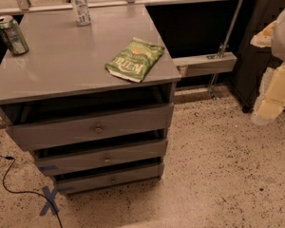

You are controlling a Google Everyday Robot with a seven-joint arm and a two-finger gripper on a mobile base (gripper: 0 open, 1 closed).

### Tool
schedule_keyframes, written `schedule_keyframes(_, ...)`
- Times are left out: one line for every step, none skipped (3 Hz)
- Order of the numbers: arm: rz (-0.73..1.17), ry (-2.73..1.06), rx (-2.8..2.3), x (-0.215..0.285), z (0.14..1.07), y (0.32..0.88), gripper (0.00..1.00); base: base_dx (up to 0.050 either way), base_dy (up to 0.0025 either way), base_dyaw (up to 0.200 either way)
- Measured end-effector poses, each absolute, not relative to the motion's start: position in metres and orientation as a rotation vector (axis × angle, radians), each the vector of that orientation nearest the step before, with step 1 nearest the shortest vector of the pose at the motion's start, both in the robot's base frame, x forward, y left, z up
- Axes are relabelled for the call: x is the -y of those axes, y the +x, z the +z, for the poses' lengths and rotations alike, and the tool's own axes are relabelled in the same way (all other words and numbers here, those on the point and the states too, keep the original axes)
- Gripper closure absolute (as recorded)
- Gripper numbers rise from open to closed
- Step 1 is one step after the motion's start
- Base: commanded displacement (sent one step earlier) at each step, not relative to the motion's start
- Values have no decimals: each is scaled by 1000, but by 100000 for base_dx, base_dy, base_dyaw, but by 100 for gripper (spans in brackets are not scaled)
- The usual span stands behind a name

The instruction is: Move green jalapeno chip bag near blue plastic bottle

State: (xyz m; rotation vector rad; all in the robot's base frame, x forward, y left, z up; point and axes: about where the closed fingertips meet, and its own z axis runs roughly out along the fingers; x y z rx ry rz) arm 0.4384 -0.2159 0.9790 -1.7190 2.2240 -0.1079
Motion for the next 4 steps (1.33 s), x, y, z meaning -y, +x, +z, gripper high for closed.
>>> schedule_keyframes(-108, -1719, -2224, 216, 979, 438, 0, 4999, 2, -30)
schedule_keyframes(-108, -1719, -2224, 216, 979, 438, 0, 4996, 4, -66)
schedule_keyframes(-108, -1719, -2224, 216, 979, 438, 0, 4951, -1, 33)
schedule_keyframes(-108, -1719, -2224, 216, 979, 438, 0, 5002, -2, 54)
